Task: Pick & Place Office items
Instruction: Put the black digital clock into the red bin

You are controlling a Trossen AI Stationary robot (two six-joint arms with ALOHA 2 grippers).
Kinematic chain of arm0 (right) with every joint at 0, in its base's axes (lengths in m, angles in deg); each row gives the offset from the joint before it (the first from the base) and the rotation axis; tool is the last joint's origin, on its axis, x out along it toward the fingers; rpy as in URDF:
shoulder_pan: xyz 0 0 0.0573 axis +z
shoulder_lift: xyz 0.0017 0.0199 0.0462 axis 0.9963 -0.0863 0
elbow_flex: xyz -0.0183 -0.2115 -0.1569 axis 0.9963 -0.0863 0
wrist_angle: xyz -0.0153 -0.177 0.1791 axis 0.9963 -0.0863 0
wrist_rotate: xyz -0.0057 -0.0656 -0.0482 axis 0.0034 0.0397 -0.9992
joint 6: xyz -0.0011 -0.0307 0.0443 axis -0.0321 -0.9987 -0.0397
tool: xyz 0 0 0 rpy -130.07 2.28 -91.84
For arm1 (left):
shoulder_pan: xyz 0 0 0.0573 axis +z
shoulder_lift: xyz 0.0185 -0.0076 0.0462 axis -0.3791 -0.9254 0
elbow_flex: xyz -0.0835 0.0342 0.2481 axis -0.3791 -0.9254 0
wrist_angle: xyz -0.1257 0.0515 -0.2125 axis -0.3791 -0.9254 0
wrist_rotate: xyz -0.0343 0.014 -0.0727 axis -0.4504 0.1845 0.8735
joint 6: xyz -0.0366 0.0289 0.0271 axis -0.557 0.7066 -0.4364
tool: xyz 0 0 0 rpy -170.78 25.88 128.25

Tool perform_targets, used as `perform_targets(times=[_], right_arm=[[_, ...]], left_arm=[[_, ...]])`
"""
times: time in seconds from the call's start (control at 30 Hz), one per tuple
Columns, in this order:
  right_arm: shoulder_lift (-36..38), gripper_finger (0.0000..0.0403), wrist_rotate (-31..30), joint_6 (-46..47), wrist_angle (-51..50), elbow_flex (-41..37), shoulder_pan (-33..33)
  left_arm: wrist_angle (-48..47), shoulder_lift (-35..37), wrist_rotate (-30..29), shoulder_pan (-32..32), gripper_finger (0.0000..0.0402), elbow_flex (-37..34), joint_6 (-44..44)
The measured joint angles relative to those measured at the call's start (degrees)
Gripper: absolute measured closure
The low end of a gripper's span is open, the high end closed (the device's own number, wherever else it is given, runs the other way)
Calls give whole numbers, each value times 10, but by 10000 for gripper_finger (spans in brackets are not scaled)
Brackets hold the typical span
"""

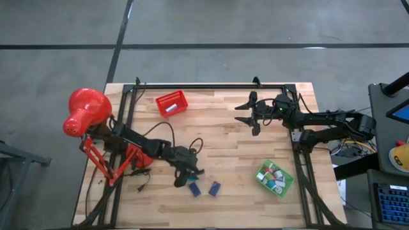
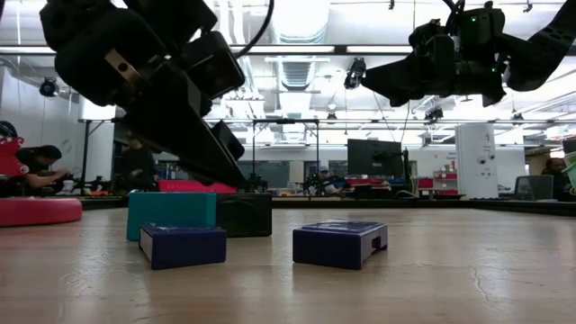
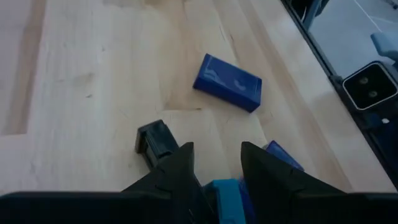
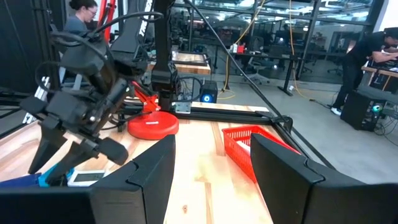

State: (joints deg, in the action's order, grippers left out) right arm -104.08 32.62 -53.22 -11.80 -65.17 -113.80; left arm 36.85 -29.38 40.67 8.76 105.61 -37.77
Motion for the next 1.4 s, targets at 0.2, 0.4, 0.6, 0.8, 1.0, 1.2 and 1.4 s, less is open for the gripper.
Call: perform_targets(times=[0.2,0.4,0.6,0.8,1.0,1.2,1.4], right_arm=[[0,199,0,0,0,0,0],[0,199,0,0,0,0,0],[0,199,0,0,0,0,0],[0,199,0,0,0,0,0],[0,199,0,0,0,0,0],[0,199,0,0,0,0,0],[0,199,0,0,0,0,0]], left_arm=[[3,-21,0,-1,262,13,-1],[-2,-15,-9,0,262,13,3],[-4,-6,-15,0,262,13,8],[-19,-6,-47,0,262,13,-6],[-28,-6,-83,0,262,13,-31],[-35,-5,-84,0,262,13,-37],[-42,0,-85,0,259,13,-36]])
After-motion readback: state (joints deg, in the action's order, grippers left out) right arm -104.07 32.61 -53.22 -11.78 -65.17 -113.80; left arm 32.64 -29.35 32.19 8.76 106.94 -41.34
